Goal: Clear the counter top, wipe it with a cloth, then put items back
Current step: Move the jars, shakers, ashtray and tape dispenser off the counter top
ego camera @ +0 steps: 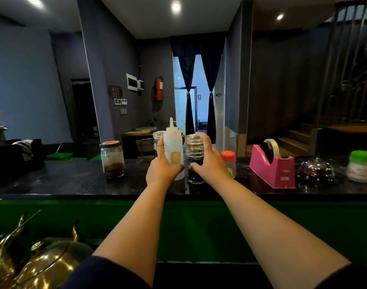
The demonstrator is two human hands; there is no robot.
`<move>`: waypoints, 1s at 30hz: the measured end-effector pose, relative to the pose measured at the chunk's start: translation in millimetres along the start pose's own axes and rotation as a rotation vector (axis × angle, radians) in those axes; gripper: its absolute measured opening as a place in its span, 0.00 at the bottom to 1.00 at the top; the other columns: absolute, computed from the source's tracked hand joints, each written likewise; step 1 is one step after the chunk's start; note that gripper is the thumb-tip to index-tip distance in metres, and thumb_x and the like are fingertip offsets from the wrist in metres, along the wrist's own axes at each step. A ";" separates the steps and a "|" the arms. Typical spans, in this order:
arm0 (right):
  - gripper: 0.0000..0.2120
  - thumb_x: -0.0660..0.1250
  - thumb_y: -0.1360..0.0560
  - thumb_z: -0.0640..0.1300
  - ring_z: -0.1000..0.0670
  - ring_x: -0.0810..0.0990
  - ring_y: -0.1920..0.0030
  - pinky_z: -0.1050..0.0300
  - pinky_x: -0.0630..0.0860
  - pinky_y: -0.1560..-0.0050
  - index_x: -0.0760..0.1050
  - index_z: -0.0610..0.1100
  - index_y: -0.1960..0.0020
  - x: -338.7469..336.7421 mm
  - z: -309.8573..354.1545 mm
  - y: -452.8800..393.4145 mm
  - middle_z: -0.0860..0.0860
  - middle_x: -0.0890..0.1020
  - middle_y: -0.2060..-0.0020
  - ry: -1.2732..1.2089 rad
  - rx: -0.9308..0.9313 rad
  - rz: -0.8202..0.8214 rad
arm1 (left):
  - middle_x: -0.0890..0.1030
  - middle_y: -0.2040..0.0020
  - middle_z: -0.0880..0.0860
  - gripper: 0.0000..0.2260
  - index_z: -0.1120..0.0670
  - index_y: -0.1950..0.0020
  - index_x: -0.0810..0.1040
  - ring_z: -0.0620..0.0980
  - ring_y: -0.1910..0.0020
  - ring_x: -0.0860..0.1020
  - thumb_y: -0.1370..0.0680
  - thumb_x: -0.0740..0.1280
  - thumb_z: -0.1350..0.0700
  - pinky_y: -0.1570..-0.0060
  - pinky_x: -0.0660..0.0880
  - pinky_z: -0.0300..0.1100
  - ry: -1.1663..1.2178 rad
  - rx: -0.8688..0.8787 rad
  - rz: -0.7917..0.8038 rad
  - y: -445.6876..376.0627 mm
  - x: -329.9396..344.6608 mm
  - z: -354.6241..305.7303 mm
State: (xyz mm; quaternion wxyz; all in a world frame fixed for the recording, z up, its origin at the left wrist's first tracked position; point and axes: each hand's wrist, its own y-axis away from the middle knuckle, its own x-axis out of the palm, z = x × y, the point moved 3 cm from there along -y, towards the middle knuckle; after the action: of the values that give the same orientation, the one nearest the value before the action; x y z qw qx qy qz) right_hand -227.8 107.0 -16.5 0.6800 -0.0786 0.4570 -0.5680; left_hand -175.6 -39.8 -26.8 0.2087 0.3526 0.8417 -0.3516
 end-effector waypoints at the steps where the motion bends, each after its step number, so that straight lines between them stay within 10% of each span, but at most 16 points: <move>1: 0.40 0.71 0.28 0.37 0.46 0.78 0.53 0.55 0.79 0.54 0.52 0.62 0.29 -0.9 1.8 1.1 0.43 0.73 0.46 -0.008 0.008 -0.008 | 0.77 0.39 0.59 0.47 0.43 0.24 0.43 0.60 0.45 0.78 0.30 0.74 0.46 0.49 0.78 0.54 0.020 -0.002 -0.014 2.0 -2.1 0.6; 16: 0.39 0.74 0.31 0.40 0.45 0.80 0.46 0.46 0.78 0.47 0.55 0.62 0.33 -3.3 100.4 132.4 0.47 0.78 0.42 -0.159 -0.062 0.018 | 0.78 0.41 0.56 0.43 0.43 0.26 0.47 0.58 0.45 0.79 0.30 0.75 0.49 0.52 0.75 0.50 0.021 0.020 -0.101 159.0 -133.4 45.6; 30: 0.37 0.75 0.31 0.42 0.48 0.74 0.38 0.54 0.75 0.40 0.59 0.59 0.30 126.8 49.9 329.3 0.48 0.71 0.36 -0.285 0.148 0.222 | 0.70 0.30 0.51 0.48 0.38 0.25 0.48 0.53 0.33 0.70 0.34 0.77 0.54 0.44 0.73 0.48 0.059 -0.288 0.000 374.5 -88.0 184.1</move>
State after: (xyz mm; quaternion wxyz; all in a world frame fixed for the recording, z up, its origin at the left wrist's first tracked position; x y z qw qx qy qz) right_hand 30.4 92.1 -261.7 0.8003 -0.0567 0.3189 -0.5046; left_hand 179.1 -26.4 -263.1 0.2320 0.3291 0.8893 -0.2166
